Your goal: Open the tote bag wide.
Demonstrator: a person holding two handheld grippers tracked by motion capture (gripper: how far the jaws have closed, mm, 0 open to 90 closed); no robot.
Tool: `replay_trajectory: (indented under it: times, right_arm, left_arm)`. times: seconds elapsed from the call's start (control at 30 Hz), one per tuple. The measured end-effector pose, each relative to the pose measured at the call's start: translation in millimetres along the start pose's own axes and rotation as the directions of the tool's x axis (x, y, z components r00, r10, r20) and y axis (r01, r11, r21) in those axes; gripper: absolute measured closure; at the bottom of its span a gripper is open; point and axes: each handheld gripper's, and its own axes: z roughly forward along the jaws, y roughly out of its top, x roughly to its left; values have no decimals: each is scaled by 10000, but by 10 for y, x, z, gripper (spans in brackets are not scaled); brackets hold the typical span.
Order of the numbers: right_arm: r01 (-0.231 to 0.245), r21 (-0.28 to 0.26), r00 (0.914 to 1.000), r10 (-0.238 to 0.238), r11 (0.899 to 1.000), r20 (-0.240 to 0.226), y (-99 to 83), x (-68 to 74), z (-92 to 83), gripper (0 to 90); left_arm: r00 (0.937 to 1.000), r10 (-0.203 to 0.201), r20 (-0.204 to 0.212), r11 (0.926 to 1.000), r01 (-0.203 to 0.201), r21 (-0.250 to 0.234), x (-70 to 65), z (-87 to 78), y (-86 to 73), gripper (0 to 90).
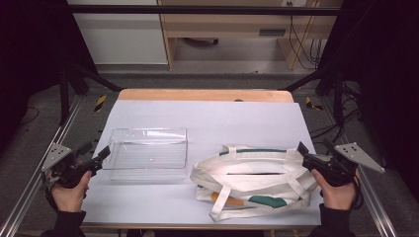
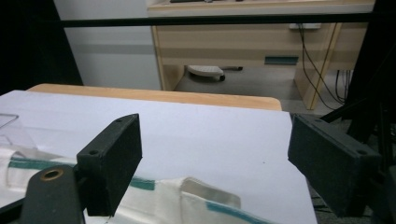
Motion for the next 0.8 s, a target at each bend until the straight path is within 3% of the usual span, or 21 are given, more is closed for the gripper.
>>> replay_trajectory:
  times: [0.2,0.5,0.8]
  right_arm:
    - [229,143,9981,-220,9996,-575,29,128,11,216]
    - [466,343,9879,-410,9983,-1498,75,415,40,280]
    - [981,1112,9754,-734,9889,-2079,-1,642,170,333]
  left_arm:
    - [9990,231,391,9997,-230,-33,-160,2,39,304]
    - [9923,432,1157,9990,-446,92,-463,52,86,326]
    - [9725,991,2108,9934,-1092,365,-900,172,147,354]
